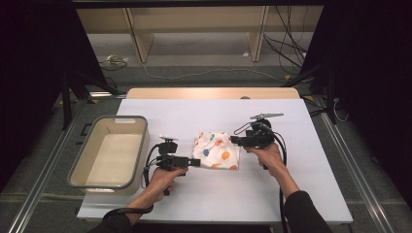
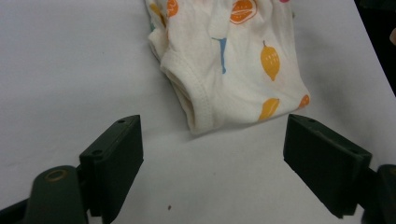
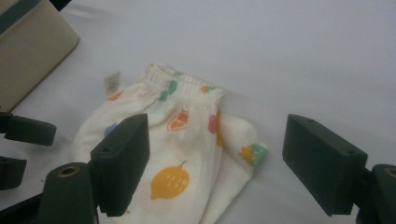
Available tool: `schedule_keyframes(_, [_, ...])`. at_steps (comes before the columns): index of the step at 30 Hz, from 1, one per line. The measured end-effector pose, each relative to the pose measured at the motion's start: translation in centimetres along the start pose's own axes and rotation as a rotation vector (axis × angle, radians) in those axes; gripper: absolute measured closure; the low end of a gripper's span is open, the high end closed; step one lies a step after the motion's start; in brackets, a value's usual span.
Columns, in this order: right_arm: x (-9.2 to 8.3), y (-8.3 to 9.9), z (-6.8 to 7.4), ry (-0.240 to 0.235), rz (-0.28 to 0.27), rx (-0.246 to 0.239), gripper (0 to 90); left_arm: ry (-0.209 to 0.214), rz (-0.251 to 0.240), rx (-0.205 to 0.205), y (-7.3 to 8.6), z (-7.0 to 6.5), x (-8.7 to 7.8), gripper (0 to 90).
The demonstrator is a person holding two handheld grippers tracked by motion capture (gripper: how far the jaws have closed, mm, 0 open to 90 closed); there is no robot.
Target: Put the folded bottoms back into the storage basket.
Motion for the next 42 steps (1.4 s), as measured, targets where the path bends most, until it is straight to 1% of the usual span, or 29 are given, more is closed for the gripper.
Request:
schedule_keyframes(2, [0.8, 0.2, -0.1, -0.003, 0.028, 0.003, 24.1, -0.006, 0.004, -0.002, -0.1, 0.1, 0.2, 21.7])
schedule_keyframes(4, [1.0, 0.2, -0.1, -0.004, 0.036, 0.002, 24.1, -0.011, 0.006, -0.008, -0.1, 0.2, 0.4, 22.2])
schedule_keyframes(5, [1.3, 0.2, -0.1, 0.001, 0.044, -0.006, 24.1, -0.012, 0.008, -0.009, -0.2, 0.2, 0.5, 23.0])
schedule_keyframes(10, [1.7, 0.1, 0.0, 0.001, 0.052, -0.008, 24.1, -0.007, 0.010, -0.030, -0.3, 0.4, 0.7, 25.2])
schedule_keyframes(13, [1.8, 0.0, 0.0, 0.002, 0.055, -0.008, 24.3, -0.005, 0.014, -0.033, -0.3, 0.4, 0.8, 26.7])
schedule_keyframes(14, [2.0, 0.0, -0.1, 0.003, 0.056, -0.004, 24.5, -0.002, 0.015, -0.035, -0.3, 0.4, 0.9, 29.5])
schedule_keyframes(15, [2.1, 0.0, -0.2, 0.003, 0.058, -0.003, 24.9, 0.012, 0.017, -0.049, -0.4, 0.3, 1.0, 30.8])
schedule_keyframes(16, [2.1, 0.0, -0.2, 0.003, 0.058, -0.003, 24.9, 0.012, 0.017, -0.049, -0.4, 0.3, 1.0, 32.4])
schedule_keyframes(17, [2.2, -0.1, -0.3, 0.003, 0.057, 0.000, 25.9, 0.021, 0.018, -0.057, -0.4, 0.2, 1.1, 34.1])
schedule_keyframes(19, [2.3, -0.1, -0.3, 0.003, 0.059, 0.005, 26.4, 0.020, 0.024, -0.053, -0.3, 0.2, 1.2, 37.8])
schedule_keyframes(20, [2.3, -0.1, -0.3, 0.003, 0.059, 0.005, 26.4, 0.022, 0.023, -0.055, -0.3, 0.1, 1.3, 37.8])
schedule_keyframes(21, [2.4, 0.0, -0.4, 0.003, 0.061, 0.005, 27.5, 0.025, 0.026, -0.059, -0.3, 0.1, 1.4, 42.1])
schedule_keyframes(25, [2.8, 0.2, -0.6, 0.005, 0.075, 0.012, 28.6, 0.042, 0.038, -0.072, 0.0, -0.2, 1.9, 47.2])
schedule_keyframes(26, [2.8, 0.2, -0.6, 0.005, 0.075, 0.012, 28.6, 0.040, 0.044, -0.065, 0.1, -0.2, 2.1, 47.2])
schedule_keyframes(27, [2.9, 0.2, -0.7, 0.009, 0.081, 0.014, 28.8, 0.038, 0.038, -0.063, 0.1, -0.3, 2.2, 48.3])
schedule_keyframes(29, [3.3, 0.3, -1.0, 0.012, 0.087, 0.025, 28.8, 0.044, 0.043, -0.068, 0.1, -0.5, 2.3, 51.2])
schedule_keyframes(30, [3.3, 0.3, -1.0, 0.012, 0.087, 0.025, 28.8, 0.044, 0.046, -0.064, 0.1, -0.5, 2.3, 51.2])
schedule_keyframes(31, [3.3, 0.3, -1.0, 0.006, 0.086, 0.030, 28.9, 0.042, 0.046, -0.064, 0.1, -0.5, 2.4, 52.6])
schedule_keyframes(33, [3.6, 0.3, -1.1, 0.005, 0.090, 0.033, 29.0, 0.032, 0.046, -0.062, 0.1, -0.3, 2.5, 58.2])
schedule_keyframes(35, [3.7, 0.4, -1.1, 0.004, 0.095, 0.033, 29.0, 0.026, 0.045, -0.062, 0.0, -0.2, 2.5, 60.0])
schedule_keyframes(36, [4.1, 0.5, -1.3, 0.010, 0.108, 0.034, 29.2, 0.025, 0.039, -0.064, 0.0, -0.2, 2.6, 64.6])
schedule_keyframes(37, [4.1, 0.5, -1.3, 0.010, 0.108, 0.034, 29.2, 0.021, 0.035, -0.064, 0.0, -0.2, 2.6, 64.6])
schedule_keyframes(38, [4.4, 0.6, -1.3, 0.007, 0.115, 0.043, 29.6, 0.016, 0.034, -0.061, 0.0, -0.1, 2.6, 69.0])
schedule_keyframes(39, [4.4, 0.6, -1.3, 0.007, 0.115, 0.043, 29.6, 0.012, 0.033, -0.060, 0.0, 0.0, 2.6, 69.0])
schedule_keyframes(40, [4.7, 0.6, -1.3, -0.004, 0.118, 0.056, 30.6, 0.012, 0.034, -0.060, 0.0, 0.0, 2.7, 72.4])
schedule_keyframes(42, [5.0, 0.6, -1.2, -0.007, 0.121, 0.055, 31.7, 0.012, 0.036, -0.054, 0.0, 0.0, 2.7, 74.5])
Point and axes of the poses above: each handheld gripper's, and its own axes: x roughly forward along the jaws, y roughly out of its underside, z roughly to its left, the point moved 10 cm from there along x, roughly forward along the jaws, and after that the axes turned 2 degrees about -x, right-handed, at the moved point
